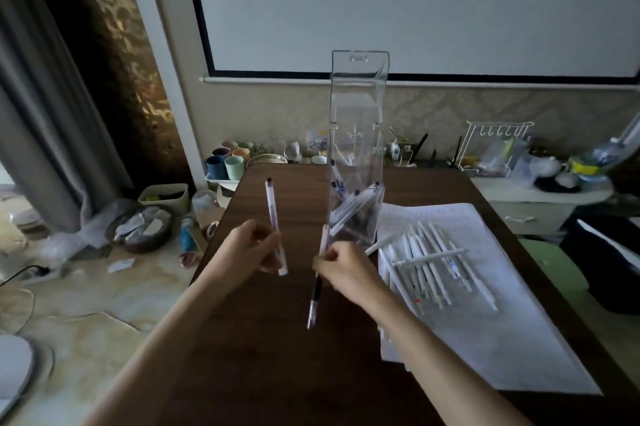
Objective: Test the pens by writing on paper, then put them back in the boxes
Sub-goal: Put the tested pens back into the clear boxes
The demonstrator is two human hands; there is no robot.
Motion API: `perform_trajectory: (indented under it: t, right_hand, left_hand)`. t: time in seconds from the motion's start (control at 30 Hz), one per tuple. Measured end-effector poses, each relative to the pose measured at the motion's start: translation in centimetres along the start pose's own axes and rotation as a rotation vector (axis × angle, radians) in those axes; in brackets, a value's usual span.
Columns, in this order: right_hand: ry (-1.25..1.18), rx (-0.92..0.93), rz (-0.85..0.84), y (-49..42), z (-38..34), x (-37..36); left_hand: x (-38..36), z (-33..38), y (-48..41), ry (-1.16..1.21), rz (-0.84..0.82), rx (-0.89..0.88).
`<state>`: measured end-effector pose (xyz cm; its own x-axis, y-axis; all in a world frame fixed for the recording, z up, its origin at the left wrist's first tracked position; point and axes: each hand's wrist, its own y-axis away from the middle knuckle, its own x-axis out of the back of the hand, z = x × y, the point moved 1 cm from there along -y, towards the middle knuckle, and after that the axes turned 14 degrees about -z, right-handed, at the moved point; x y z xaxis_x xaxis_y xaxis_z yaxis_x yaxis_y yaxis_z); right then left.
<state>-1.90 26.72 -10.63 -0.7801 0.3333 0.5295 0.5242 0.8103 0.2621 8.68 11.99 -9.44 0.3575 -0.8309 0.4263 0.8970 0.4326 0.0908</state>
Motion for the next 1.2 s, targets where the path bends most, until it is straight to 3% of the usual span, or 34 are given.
perform_trajectory:
  t: [0.1,0.23,0.4,0.53,0.7,0.77,0.9,1.0,1.13,1.2]
  right_hand:
    - [-0.193,0.22,0.276,1.6,-1.1,4.8]
    - [-0.166,0.467,0.68,1.3,-2.9,10.7]
    - [0.001,0.569,0.901,-1.3,-4.1,13.8]
    - [0.246,0.3,0.631,-3.8,-2.5,13.5]
    - [-0.056,0.322,0.69,-3.9,-1.2,14.8]
    - [-0.139,0.31,0.697,-4.6,-1.8,16.0]
    - [-0.252,0.293,0.55,-5.6,-4.4,18.4]
    - [-0.044,0.286,0.425,-4.5,-4.5,18.1]
    - [0.204,0.29,0.016,-1.7,-1.9,15.6]
    - [0.286,0.33,0.061,-1.8,-1.2,15.4]
  left_hand:
    - [-0.1,4.5,-1.6,0.025,0.029,-0.191]
    - [-1.1,10.0,-5.1,-0.039,0.107,-0.365]
    - [-2.1,12.5,-10.0,-0.073,0.127,-0.332]
    - [-2.5,11.0,-11.4,-0.165,0.049,-0.248]
    - [-2.7,6.1,-9.6,-0.086,0.128,-0.299]
    - [-3.2,4.0,-9.4,-0.093,0.057,-0.224]
    - [-5.0,0.7,-11.5,-0.116,-0.124,-0.108]
    - [-6.4,-1.0,-13.2,0.007,-0.175,-0.122]
    - [-7.3,-0.5,-13.2,0.142,-0.195,-0.247]
    - [-7.2,-0.7,-13.3,0.197,-0.192,-0.252]
